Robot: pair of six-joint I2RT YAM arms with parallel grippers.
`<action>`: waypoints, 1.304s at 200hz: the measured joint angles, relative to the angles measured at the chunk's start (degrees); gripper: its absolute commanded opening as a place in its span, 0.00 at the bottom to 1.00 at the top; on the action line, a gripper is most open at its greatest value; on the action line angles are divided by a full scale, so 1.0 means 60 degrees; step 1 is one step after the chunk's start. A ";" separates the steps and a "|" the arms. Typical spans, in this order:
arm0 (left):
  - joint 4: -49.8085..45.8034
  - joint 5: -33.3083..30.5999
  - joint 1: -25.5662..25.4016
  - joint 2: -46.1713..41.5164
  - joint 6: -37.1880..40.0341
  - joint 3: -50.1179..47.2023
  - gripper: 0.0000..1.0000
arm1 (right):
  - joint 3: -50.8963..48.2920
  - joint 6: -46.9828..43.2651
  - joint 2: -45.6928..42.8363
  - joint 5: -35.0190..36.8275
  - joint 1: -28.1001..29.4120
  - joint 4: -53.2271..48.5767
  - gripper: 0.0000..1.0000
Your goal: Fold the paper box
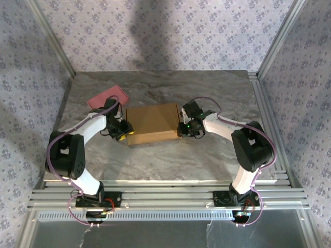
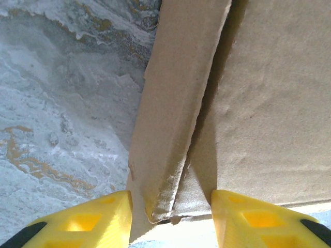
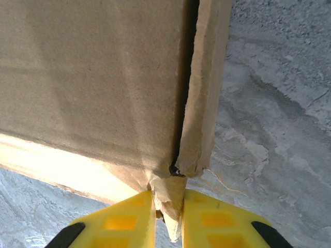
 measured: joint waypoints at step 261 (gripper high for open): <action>-0.0277 0.0080 0.0936 0.1931 0.0160 0.2288 0.46 | 0.0310 -0.0280 0.0240 0.0160 -0.0084 0.0033 0.18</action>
